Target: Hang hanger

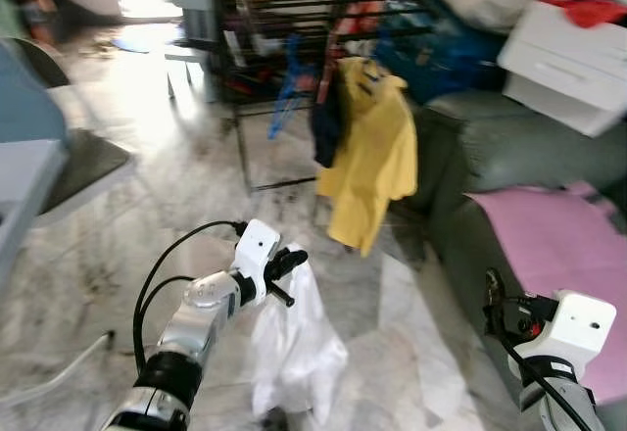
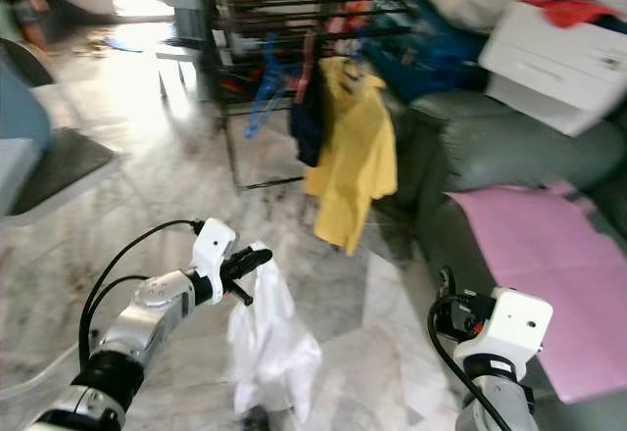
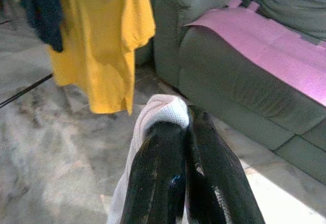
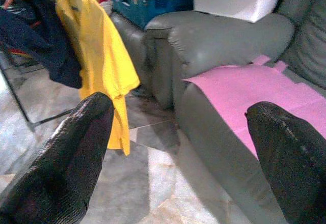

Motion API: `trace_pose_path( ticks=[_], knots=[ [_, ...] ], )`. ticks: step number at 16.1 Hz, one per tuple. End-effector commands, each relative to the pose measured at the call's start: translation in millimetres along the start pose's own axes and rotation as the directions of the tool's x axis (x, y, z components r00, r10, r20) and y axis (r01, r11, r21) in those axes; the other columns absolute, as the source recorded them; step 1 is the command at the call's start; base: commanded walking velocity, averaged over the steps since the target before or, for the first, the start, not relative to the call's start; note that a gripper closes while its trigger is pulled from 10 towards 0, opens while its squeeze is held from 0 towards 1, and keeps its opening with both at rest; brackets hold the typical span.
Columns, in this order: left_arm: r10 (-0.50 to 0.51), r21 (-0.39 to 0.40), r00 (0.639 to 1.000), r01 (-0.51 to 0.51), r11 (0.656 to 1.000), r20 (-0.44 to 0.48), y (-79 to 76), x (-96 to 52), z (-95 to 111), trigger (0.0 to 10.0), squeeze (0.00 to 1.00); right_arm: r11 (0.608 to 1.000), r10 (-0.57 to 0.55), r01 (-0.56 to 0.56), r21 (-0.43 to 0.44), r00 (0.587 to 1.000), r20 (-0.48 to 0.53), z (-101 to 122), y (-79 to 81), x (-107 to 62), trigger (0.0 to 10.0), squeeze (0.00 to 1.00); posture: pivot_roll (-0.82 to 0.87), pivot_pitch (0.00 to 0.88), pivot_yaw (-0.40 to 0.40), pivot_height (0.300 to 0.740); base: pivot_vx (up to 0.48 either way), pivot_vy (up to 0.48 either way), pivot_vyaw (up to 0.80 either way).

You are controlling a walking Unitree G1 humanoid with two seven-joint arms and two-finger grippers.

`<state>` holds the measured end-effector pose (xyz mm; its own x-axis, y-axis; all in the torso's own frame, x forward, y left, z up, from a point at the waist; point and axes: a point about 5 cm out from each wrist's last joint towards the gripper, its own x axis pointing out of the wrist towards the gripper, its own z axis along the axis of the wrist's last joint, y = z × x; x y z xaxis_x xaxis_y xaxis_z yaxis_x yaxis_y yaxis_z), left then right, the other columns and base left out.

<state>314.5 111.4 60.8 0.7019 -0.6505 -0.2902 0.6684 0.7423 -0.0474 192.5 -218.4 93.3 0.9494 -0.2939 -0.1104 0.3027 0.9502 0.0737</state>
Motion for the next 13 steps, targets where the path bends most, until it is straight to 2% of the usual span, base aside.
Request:
trace_pose_path(
  ticks=[1,8,12,13],
  knots=[
    [0.003,0.019,1.0,-0.004,1.0,0.026,4.6,1.0,8.8,10.0,0.0,1.0,-0.008,0.008,0.0,1.0,-0.006,-0.1,-0.2,2.8,10.0,0.0,-0.02,0.0,-0.042,0.74,0.0,0.0,0.0],
    [0.009,-0.001,0.996,-0.009,1.0,0.092,6.9,5.0,19.2,10.0,0.0,1.0,0.008,-0.008,0.002,1.0,-0.013,-1.8,4.7,-0.7,10.0,0.0,-0.03,0.0,-0.034,0.74,0.0,0.0,0.0],
    [-0.006,0.004,0.994,0.006,1.0,0.113,7.1,8.5,25.6,10.0,0.0,1.0,0.017,-0.017,-0.001,1.0,-0.018,-2.0,6.0,-1.3,10.0,0.0,-0.04,0.0,-0.033,0.74,0.314,0.322,0.0],
    [-0.02,0.0,0.992,0.02,1.0,0.122,4.5,9.4,25.6,10.0,0.0,1.0,0.019,-0.019,-0.002,1.0,-0.018,-1.7,6.3,-1.5,10.0,0.0,-0.05,0.0,-0.032,0.74,0.319,0.36,-0.8]
  ],
)
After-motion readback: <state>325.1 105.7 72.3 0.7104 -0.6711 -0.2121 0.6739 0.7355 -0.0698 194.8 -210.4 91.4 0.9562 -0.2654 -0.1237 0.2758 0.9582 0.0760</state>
